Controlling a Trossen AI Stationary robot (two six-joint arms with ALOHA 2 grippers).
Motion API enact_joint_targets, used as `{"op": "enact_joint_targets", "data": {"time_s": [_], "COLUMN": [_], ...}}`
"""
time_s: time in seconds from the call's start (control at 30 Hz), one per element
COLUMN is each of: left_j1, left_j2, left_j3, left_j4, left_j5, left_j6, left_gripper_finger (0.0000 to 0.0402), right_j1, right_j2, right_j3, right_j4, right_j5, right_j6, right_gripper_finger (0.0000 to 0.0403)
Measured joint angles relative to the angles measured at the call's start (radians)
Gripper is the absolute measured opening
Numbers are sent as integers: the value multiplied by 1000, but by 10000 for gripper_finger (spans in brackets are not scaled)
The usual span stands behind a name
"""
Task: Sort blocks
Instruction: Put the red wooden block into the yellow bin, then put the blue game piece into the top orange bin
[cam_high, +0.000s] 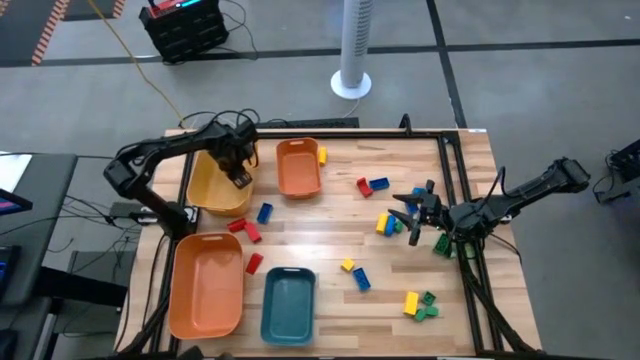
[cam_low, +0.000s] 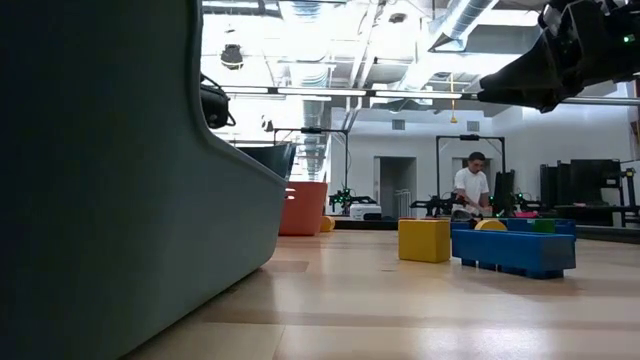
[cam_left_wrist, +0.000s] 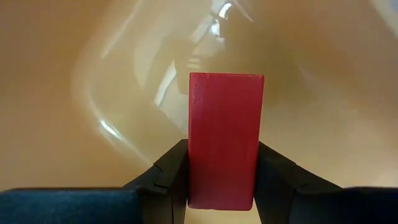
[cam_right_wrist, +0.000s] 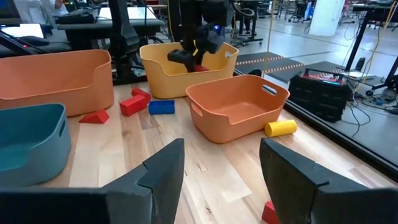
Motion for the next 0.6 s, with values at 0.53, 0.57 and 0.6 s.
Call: {"op": "enact_joint_targets", "data": {"time_s": [0.53,0.57,0.6], "left_j1": [-32,-40,-50], "left_j2": [-14,-28,-44], "left_j3": [44,59,75], "left_j4": [-44,-46,-50], "left_j5": [-39,-40,-40], "left_j6": [30,33,42], "left_gripper_finger": [283,283,282], "right_j1": [-1,-1,-1], "right_j2": [0,0,0], "right_j3": [0,0,0], "right_j4": [-3,-3,-3], "right_j5": [-2,-2,-2], "right_j6": [-2,0,0], "right_gripper_finger": [223,223,223]}}
